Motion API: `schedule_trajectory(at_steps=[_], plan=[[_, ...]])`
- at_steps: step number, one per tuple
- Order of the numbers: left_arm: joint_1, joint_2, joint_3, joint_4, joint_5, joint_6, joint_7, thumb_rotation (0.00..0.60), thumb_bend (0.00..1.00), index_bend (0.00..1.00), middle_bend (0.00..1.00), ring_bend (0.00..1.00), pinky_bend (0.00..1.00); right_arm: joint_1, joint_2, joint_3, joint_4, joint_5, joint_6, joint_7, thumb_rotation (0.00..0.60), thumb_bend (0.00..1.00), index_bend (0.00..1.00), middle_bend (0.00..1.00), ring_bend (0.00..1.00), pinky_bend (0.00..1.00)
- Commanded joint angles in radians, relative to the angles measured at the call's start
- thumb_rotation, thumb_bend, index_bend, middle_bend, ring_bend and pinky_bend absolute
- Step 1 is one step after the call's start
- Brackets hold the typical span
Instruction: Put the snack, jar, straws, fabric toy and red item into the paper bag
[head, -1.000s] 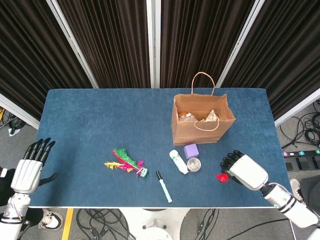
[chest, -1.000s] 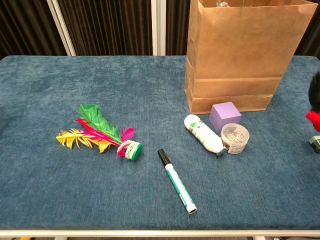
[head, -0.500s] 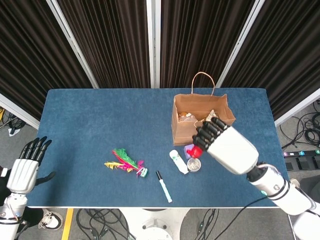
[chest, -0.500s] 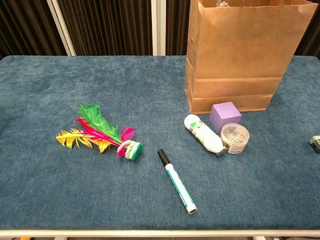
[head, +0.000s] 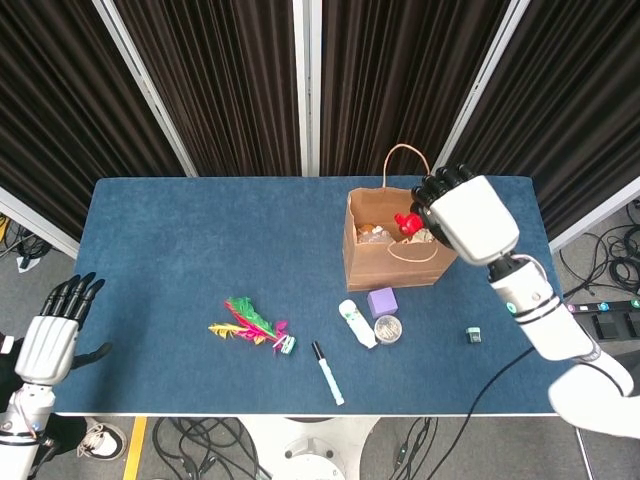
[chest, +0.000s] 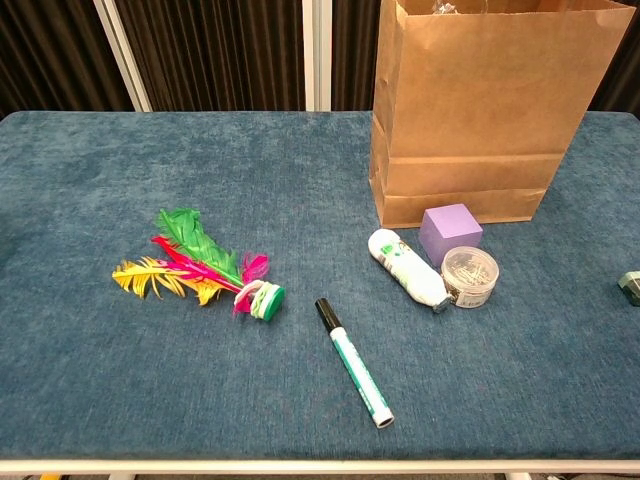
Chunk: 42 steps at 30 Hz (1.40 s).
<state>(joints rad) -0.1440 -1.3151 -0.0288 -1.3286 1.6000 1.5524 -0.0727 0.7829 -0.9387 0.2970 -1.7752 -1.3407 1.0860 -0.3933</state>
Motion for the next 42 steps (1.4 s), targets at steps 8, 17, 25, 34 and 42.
schedule_trajectory(at_steps=[8,17,25,34,42], plan=[[-0.001,0.003,0.0,0.005,-0.007,-0.009,-0.004,0.6,0.1,0.11,0.16,0.01,0.13,0.028,-0.097,0.0,0.086,0.154,-0.086,0.041,0.6,0.09,0.53,0.4,0.33,0.34],[-0.002,-0.005,-0.005,0.017,-0.014,-0.009,-0.01,0.6,0.1,0.11,0.16,0.01,0.13,0.026,-0.084,0.01,0.047,0.176,-0.076,0.053,0.6,0.0,0.21,0.22,0.08,0.11],[-0.005,0.005,-0.006,0.01,-0.011,-0.008,-0.011,0.6,0.1,0.11,0.16,0.01,0.13,0.01,-0.069,0.052,-0.002,0.119,0.018,0.099,0.6,0.0,0.2,0.21,0.08,0.1],[-0.013,0.008,-0.005,0.002,-0.006,-0.014,-0.007,0.6,0.1,0.11,0.16,0.01,0.13,-0.076,-0.035,0.12,-0.138,-0.079,0.291,0.218,0.6,0.0,0.2,0.22,0.08,0.1],[-0.023,0.018,-0.007,-0.006,-0.001,-0.023,-0.009,0.6,0.1,0.11,0.16,0.01,0.13,-0.356,0.084,-0.09,-0.239,-0.38,0.502,0.2,0.6,0.0,0.2,0.22,0.09,0.1]])
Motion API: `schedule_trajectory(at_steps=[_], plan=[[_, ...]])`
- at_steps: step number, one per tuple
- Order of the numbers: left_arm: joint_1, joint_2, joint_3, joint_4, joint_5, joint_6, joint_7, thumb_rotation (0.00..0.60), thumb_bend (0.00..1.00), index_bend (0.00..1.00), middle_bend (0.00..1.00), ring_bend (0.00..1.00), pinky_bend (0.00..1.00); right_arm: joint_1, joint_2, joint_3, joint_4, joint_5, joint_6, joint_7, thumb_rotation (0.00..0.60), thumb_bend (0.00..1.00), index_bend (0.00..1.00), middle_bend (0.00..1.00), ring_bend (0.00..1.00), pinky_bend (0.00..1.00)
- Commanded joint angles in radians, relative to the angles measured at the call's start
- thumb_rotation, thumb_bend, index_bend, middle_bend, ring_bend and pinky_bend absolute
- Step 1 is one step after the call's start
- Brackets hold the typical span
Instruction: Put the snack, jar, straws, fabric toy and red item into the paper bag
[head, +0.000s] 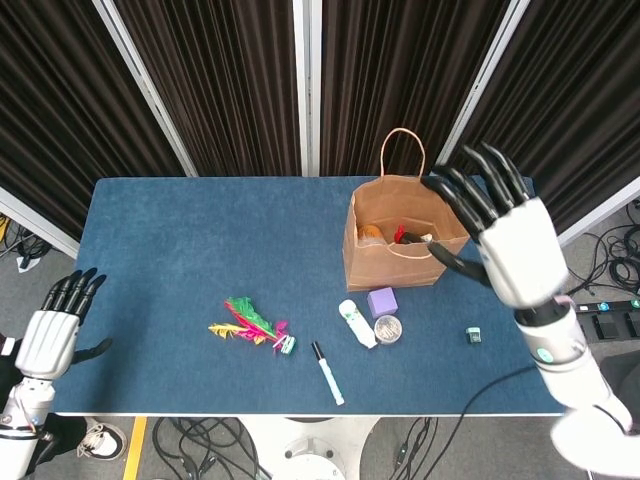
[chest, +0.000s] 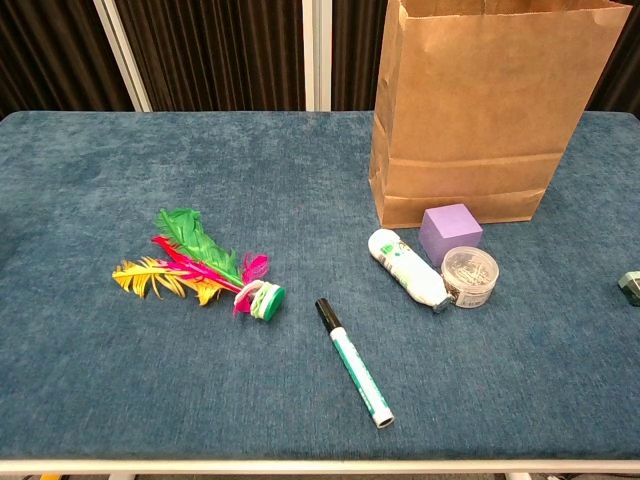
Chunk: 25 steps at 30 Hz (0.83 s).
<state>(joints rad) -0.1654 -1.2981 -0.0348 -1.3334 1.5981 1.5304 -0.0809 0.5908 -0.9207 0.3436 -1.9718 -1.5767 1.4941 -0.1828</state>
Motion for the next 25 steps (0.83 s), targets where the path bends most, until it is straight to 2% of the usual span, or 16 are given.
schedule_trajectory(at_steps=[1,2,5,9,12,15,25], plan=[[-0.003,0.001,-0.001,-0.002,0.002,-0.001,-0.002,0.6,0.1,0.11,0.16,0.01,0.13,-0.2,0.067,-0.172,-0.028,-0.164,0.109,-0.016,0.6,0.0,0.2,0.22,0.09,0.09],[-0.005,0.001,-0.001,-0.002,0.004,-0.002,-0.002,0.6,0.1,0.11,0.16,0.01,0.13,-0.247,0.063,-0.219,-0.001,-0.181,0.123,-0.023,0.6,0.0,0.2,0.22,0.09,0.09],[-0.011,0.002,-0.001,-0.005,0.009,-0.005,-0.002,0.6,0.1,0.11,0.16,0.01,0.13,-0.342,0.019,-0.312,0.091,-0.175,0.138,-0.015,0.6,0.0,0.2,0.22,0.09,0.08],[-0.015,0.001,0.002,-0.012,0.016,-0.007,-0.003,0.6,0.1,0.11,0.16,0.01,0.13,-0.417,-0.083,-0.376,0.235,-0.093,0.112,0.073,0.6,0.0,0.2,0.22,0.09,0.07],[-0.016,0.0,0.01,-0.013,0.023,-0.01,-0.003,0.6,0.1,0.11,0.16,0.01,0.13,-0.448,-0.151,-0.39,0.322,-0.003,0.064,0.137,0.6,0.0,0.19,0.21,0.07,0.06],[-0.013,0.001,0.019,-0.014,0.029,-0.008,-0.005,0.6,0.1,0.11,0.16,0.01,0.13,-0.469,-0.198,-0.384,0.378,0.058,0.038,0.143,0.6,0.0,0.15,0.18,0.04,0.02],[-0.006,0.013,0.022,-0.024,0.02,-0.008,-0.004,0.6,0.1,0.11,0.16,0.01,0.13,-0.479,-0.229,-0.333,0.414,0.08,0.052,0.1,0.6,0.0,0.13,0.16,0.02,0.0]])
